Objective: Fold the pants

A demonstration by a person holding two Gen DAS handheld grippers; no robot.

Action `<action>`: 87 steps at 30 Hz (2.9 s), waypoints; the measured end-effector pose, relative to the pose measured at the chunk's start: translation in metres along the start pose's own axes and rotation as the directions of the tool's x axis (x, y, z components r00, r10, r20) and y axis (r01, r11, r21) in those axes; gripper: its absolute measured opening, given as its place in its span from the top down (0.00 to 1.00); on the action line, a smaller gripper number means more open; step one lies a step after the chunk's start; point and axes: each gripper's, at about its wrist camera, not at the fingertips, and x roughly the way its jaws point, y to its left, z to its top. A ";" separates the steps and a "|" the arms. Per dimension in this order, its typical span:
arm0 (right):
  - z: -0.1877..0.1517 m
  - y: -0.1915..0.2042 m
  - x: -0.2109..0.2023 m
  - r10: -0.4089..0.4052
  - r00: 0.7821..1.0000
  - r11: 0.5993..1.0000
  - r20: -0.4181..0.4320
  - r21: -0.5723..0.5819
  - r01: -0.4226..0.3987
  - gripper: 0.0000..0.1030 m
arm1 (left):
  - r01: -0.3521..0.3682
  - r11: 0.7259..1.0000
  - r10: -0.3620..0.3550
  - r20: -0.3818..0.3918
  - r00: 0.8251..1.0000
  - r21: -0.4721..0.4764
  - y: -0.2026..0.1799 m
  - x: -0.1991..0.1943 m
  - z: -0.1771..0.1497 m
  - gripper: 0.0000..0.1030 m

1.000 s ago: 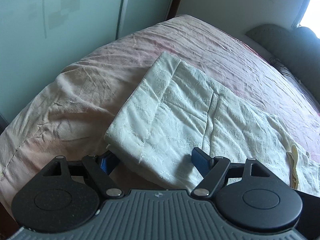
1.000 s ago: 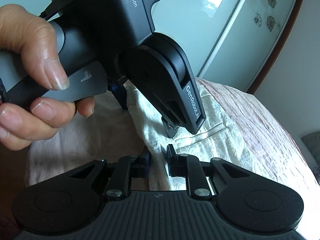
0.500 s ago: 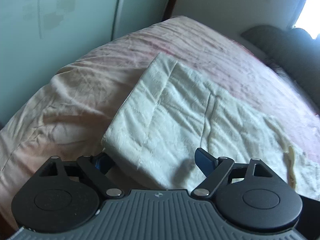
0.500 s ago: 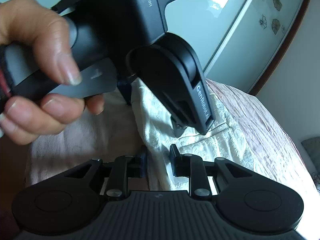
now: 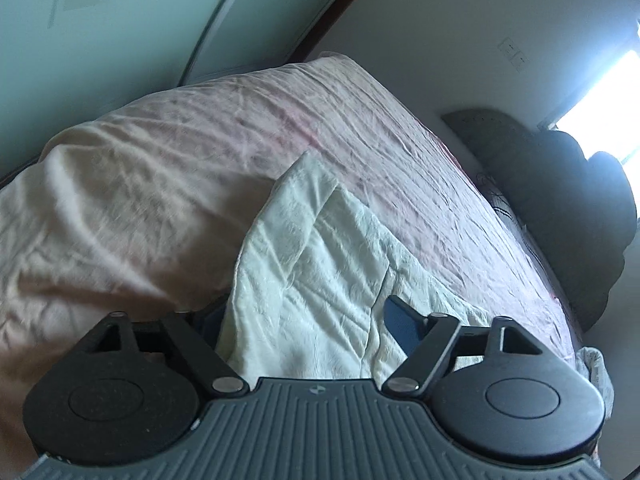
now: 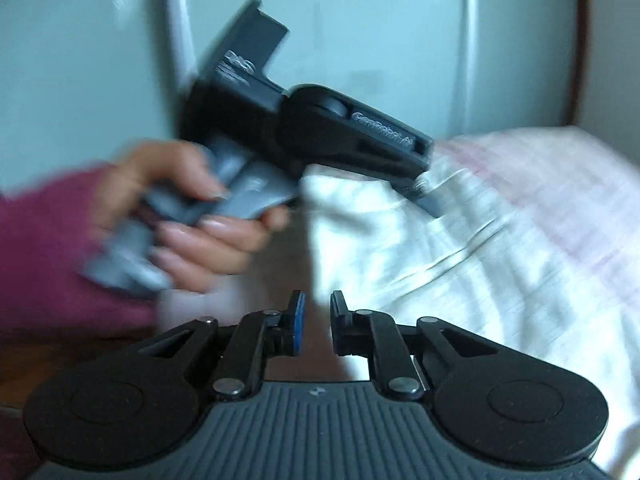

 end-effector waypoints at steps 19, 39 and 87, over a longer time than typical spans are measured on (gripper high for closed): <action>-0.003 -0.098 0.004 -0.205 0.976 0.918 0.073 0.360 0.166 0.62 | 0.005 0.983 -0.025 0.110 0.994 0.182 -0.099 -0.054 -0.016 0.90; -0.124 -0.157 -0.222 -0.457 0.826 0.786 0.330 0.585 0.201 0.62 | 0.304 0.850 -0.291 -0.097 0.952 0.429 -0.333 -0.015 -0.141 0.84; -0.244 -0.203 -0.269 -0.496 0.855 0.490 0.151 0.862 0.132 0.62 | 0.142 0.891 -0.084 -0.151 0.985 0.432 -0.204 0.002 -0.133 0.21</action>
